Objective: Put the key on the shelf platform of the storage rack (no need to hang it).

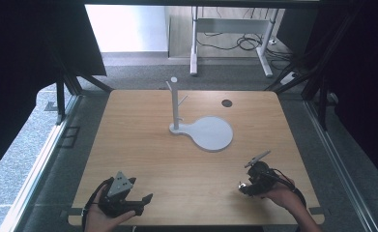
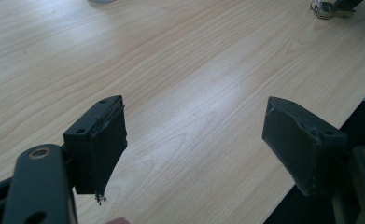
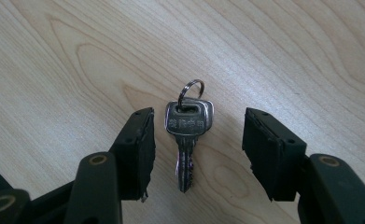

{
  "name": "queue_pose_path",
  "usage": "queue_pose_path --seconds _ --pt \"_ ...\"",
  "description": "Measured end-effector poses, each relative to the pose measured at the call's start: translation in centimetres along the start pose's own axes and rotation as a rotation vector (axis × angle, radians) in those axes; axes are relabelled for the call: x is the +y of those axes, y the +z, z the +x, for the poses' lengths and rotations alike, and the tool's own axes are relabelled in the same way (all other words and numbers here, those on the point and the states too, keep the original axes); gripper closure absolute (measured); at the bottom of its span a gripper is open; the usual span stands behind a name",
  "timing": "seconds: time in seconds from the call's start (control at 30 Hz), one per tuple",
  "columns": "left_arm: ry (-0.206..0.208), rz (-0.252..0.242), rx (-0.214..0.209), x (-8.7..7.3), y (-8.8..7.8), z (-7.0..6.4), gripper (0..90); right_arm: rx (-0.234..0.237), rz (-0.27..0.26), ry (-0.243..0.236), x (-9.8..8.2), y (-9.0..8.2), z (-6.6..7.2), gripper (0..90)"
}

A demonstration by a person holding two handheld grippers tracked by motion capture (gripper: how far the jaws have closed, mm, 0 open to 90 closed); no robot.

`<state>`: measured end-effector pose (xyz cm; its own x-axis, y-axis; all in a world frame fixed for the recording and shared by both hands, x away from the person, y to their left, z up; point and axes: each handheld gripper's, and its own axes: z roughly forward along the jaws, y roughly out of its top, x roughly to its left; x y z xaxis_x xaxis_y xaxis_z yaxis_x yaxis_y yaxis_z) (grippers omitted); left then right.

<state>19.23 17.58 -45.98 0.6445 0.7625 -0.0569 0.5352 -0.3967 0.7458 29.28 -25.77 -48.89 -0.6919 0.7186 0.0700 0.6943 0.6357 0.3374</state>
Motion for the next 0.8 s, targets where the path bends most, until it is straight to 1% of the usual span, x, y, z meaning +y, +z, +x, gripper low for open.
queue_pose_path --seconds 0.33,0.8 --pt "0.001 0.0 -0.002 0.0 0.0 0.0 22.2 -0.015 0.038 -0.011 0.3 0.7 0.5 46.0" --pt "0.001 0.0 -0.002 0.0 0.0 0.0 22.2 -0.033 0.074 -0.024 0.8 1.6 0.9 48.3"
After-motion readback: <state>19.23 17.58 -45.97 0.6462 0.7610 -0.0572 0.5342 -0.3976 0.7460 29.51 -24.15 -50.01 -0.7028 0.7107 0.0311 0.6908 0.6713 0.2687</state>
